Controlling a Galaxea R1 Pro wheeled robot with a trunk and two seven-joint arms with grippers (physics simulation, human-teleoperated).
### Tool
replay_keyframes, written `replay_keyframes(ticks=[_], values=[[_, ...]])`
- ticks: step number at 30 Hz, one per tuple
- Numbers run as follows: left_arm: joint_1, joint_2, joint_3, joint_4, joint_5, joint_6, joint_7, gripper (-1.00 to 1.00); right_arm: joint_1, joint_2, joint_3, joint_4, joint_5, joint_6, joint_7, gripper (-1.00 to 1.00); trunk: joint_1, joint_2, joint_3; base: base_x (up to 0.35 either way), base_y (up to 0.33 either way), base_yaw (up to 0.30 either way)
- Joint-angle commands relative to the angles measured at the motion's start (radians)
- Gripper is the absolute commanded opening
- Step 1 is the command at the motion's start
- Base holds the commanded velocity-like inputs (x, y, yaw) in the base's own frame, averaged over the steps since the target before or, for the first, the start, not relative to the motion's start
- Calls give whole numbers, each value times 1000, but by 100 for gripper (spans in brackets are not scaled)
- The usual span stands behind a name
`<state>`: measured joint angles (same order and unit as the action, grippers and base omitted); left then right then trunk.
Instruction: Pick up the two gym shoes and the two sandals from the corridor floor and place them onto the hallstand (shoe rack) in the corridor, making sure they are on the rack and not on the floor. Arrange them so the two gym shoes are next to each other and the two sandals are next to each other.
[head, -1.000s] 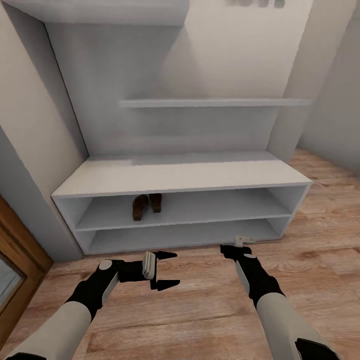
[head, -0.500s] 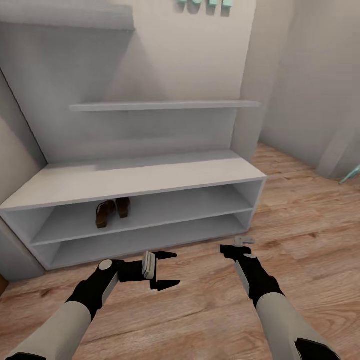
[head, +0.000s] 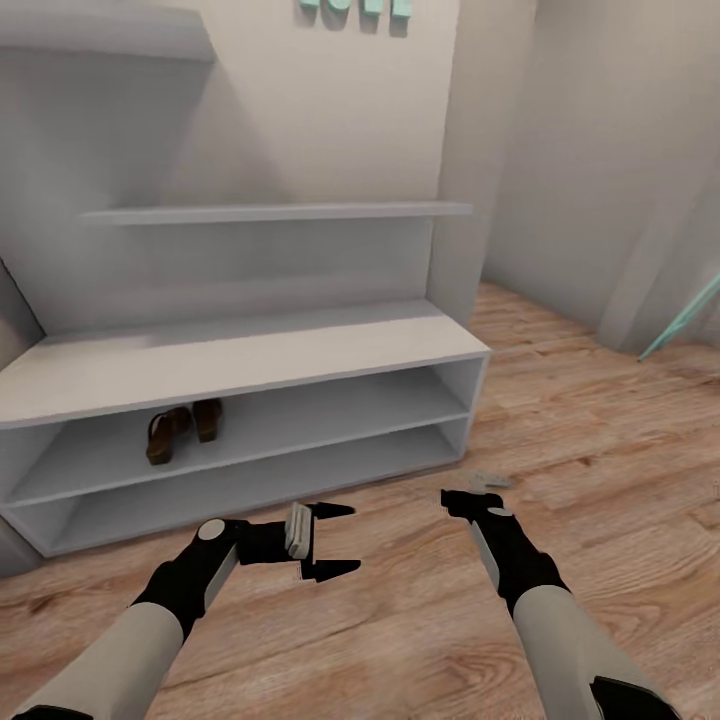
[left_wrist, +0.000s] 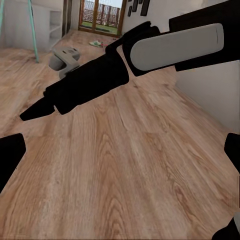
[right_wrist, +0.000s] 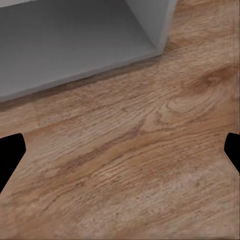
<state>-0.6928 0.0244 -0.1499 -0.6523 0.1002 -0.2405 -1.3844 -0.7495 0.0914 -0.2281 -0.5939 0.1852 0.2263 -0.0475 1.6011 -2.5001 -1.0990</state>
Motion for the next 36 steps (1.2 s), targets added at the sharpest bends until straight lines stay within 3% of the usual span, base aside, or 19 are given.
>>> replay_keyframes(ticks=[1,10,17,36], values=[[-1,2,-7,0,9,-6,1,100,-1,2,-5,-1,10,5,1,100,0,0,-1,0,-8,-247],[-1,2,-7,0,9,-6,1,100,-1,1,-5,-1,10,5,1,100,-1,0,7,0,-2,-252],[-1,2,-7,0,9,-6,1,100,-1,1,-5,-1,10,5,1,100,-28,49,29,0,0,-254],[-1,2,-7,0,9,-6,3,100,-1,1,-7,-3,10,5,1,100,-28,49,29,-50,-33,-254]])
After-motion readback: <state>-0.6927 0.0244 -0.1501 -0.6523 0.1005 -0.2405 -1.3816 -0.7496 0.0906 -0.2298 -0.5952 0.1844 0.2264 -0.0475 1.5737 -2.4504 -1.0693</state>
